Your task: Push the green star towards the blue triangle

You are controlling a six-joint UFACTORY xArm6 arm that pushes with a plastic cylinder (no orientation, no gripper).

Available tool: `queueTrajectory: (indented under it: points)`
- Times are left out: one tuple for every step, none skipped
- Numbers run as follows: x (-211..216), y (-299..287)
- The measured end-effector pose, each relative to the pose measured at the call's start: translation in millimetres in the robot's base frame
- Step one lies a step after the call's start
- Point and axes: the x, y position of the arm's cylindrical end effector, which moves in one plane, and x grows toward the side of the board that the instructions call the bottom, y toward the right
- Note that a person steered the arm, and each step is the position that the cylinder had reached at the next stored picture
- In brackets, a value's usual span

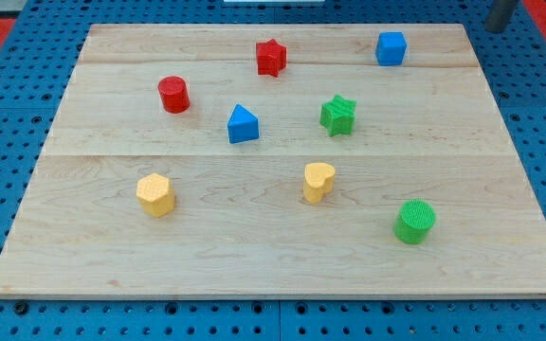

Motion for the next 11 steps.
queueTrajectory:
  points:
    - [0.8, 0.0]
    - [42.6, -0.3]
    - [132.1, -15.3]
    - [162.7, -89.3]
    - [124.1, -153.3]
    - [152.9, -146.1]
    - [166.5, -194.7]
    - [167.1, -247.3]
    - [171.3, -229.1]
    - [171.3, -238.6]
    - [171.3, -253.0]
